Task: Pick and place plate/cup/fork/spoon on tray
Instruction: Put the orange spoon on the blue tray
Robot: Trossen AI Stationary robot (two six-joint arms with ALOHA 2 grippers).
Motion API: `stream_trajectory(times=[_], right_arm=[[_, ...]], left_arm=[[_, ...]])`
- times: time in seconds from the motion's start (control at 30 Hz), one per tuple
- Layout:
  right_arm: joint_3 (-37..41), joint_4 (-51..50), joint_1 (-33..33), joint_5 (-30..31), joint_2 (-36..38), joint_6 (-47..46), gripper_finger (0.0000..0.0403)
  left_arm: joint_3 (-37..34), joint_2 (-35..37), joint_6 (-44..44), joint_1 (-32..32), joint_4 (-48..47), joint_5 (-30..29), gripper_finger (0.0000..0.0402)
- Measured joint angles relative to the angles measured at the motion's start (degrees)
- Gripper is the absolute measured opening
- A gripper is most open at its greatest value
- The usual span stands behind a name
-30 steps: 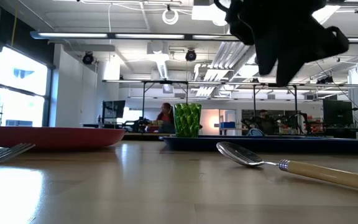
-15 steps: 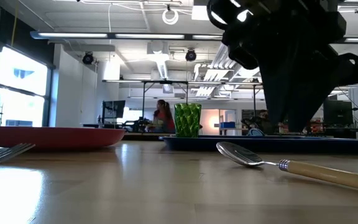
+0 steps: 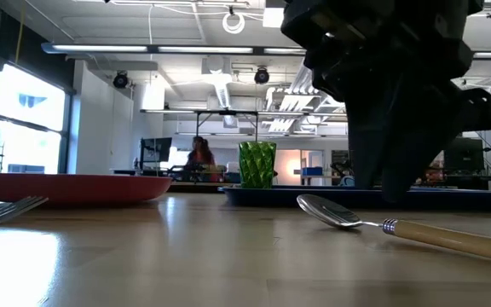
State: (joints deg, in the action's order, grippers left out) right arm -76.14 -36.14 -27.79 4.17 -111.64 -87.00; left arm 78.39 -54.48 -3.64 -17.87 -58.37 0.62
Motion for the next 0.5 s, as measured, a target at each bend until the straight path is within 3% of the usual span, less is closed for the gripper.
stream_trajectory(times=[0.5], right_arm=[[-0.2, 1.3, -0.1, -1.6, -4.0, -0.4, 0.0126]], left_arm=[[0.0, 0.0, 0.0, 0.0, 0.0, 0.0, 0.0074]])
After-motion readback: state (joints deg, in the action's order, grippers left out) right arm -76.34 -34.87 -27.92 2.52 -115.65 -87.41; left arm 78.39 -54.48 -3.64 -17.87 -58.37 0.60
